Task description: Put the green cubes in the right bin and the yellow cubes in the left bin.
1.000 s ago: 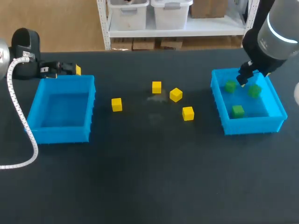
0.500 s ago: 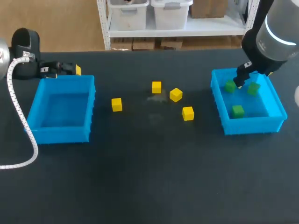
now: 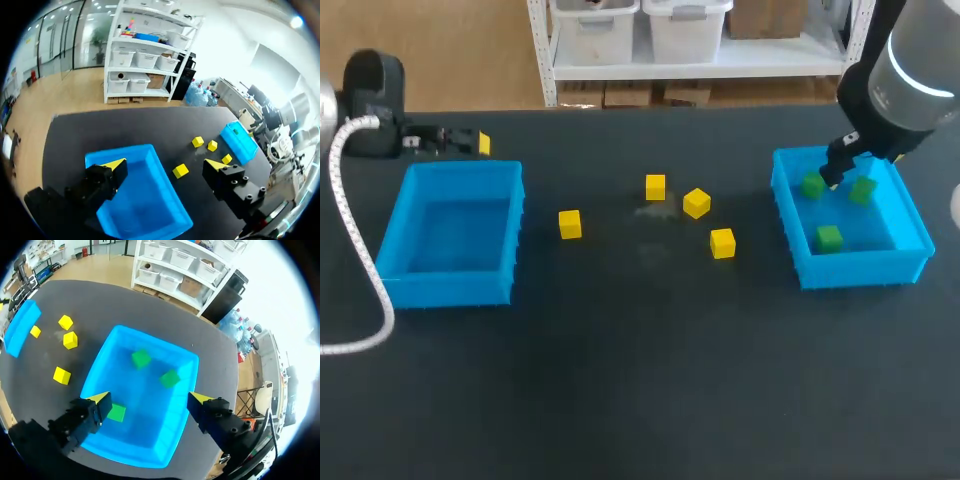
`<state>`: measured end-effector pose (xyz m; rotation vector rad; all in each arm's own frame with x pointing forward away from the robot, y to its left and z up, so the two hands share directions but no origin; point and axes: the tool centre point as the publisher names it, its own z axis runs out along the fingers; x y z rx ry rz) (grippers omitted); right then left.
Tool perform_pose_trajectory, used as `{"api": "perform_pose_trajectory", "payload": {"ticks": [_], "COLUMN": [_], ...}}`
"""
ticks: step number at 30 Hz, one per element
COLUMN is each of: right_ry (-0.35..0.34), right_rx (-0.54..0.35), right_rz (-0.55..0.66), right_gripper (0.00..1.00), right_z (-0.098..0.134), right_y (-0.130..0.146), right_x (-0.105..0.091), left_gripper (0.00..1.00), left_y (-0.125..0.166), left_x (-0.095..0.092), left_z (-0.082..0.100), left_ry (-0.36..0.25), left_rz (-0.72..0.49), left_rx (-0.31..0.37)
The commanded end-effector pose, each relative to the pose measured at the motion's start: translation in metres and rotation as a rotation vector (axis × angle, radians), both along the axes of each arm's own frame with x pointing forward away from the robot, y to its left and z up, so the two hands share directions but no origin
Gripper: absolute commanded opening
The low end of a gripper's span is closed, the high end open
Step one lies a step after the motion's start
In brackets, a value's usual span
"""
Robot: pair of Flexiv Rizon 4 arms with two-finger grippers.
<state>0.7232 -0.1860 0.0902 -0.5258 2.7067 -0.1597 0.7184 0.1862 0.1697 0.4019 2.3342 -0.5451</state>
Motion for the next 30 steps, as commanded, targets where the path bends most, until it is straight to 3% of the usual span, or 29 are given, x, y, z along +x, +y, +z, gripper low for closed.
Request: {"api": "perform_pose_trajectory", "payload": {"ticks": [1, 12, 19, 25, 30], "right_ry": [-0.005, -0.005, -0.005, -0.005, -0.005], "right_rx": [0.0, 0.0, 0.0, 0.0, 0.0], "right_rz": [-0.001, -0.001, -0.001, -0.001, -0.001], "right_gripper": [1.0, 1.0, 1.0, 1.0, 1.0], "right_z": [0.0, 0.0, 0.0, 0.0, 0.0], "right_y": [0.0, 0.0, 0.0, 0.0, 0.0], "right_x": [-0.002, -0.002, -0.002, -0.002, -0.002], "left_gripper": [1.0, 1.0, 1.0, 1.0, 1.0], "left_y": [-0.001, -0.029, -0.065, -0.099, -0.122], "left_x": [0.035, 0.064, 0.088, 0.103, 0.111], "left_z": [0.022, 0.041, 0.05, 0.046, 0.037], "left_ry": [0.024, 0.031, 0.041, 0.049, 0.066], "left_rz": [-0.094, -0.284, -0.431, -0.557, -0.626], "left_rx": [0.036, 0.153, 0.247, 0.34, 0.379]}}
